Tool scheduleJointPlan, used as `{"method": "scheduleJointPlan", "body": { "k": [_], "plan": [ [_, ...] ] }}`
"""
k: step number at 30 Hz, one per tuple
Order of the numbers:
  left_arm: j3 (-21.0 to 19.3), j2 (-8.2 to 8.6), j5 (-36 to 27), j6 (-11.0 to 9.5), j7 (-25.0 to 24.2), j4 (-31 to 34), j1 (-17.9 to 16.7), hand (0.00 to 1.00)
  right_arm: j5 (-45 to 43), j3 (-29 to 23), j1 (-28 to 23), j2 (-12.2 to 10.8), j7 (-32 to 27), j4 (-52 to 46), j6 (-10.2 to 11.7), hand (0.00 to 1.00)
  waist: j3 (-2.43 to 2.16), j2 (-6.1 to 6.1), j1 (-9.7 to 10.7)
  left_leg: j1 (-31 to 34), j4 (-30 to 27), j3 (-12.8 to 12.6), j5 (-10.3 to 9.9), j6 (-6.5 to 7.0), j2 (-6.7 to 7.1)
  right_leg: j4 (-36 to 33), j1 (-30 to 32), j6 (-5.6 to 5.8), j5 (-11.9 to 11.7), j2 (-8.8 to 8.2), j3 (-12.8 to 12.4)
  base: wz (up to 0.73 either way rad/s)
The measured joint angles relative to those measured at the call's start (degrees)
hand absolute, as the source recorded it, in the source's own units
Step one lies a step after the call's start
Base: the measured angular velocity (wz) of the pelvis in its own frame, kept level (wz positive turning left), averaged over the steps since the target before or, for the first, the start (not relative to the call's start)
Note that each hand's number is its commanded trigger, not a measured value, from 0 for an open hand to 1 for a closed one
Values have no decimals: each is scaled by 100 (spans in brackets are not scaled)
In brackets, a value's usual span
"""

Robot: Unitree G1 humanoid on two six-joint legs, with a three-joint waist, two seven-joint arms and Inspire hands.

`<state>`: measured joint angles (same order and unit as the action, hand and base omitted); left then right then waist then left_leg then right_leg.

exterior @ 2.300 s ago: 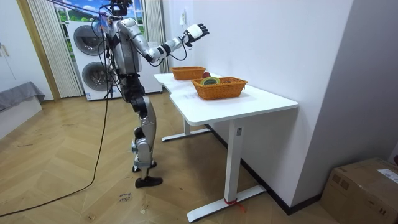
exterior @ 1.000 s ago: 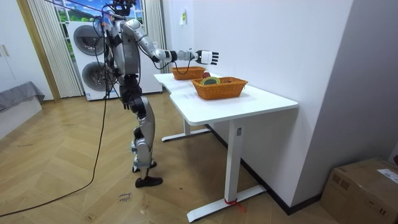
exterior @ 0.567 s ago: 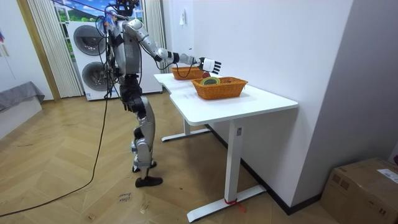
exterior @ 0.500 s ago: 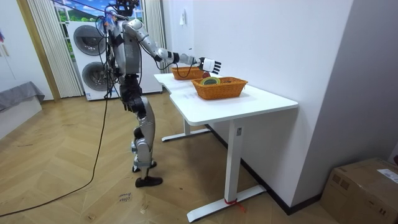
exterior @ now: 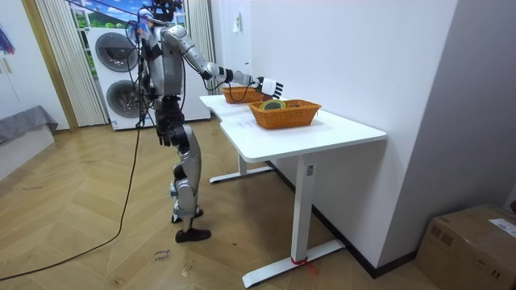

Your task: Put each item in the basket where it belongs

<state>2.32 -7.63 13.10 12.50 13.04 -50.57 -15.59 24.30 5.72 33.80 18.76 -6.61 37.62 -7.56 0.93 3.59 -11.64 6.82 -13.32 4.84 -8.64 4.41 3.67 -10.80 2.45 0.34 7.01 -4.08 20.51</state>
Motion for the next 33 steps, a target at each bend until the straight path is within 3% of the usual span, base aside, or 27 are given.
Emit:
{"method": "scheduleJointPlan", "body": {
  "k": [21,27,33],
  "plan": [
    [28,-3,3,-58,-10,-4,-2,0,-6,210,0,-9,22,317,53,0,22,40,-170,-99,-23,38,-1,-1,9,16,-153,0,0,2,59,0],
    [16,-8,8,-58,-39,-5,-15,0,-9,201,0,-6,-180,519,54,0,18,64,-181,-32,-40,100,-1,-2,21,15,-130,-1,1,-43,345,6],
    [17,-36,-1,-50,-152,-1,-21,0,0,200,121,11,-199,799,53,0,3,95,-183,-34,-31,166,5,-2,33,15,-132,2,3,-79,474,5]
  ]
}}
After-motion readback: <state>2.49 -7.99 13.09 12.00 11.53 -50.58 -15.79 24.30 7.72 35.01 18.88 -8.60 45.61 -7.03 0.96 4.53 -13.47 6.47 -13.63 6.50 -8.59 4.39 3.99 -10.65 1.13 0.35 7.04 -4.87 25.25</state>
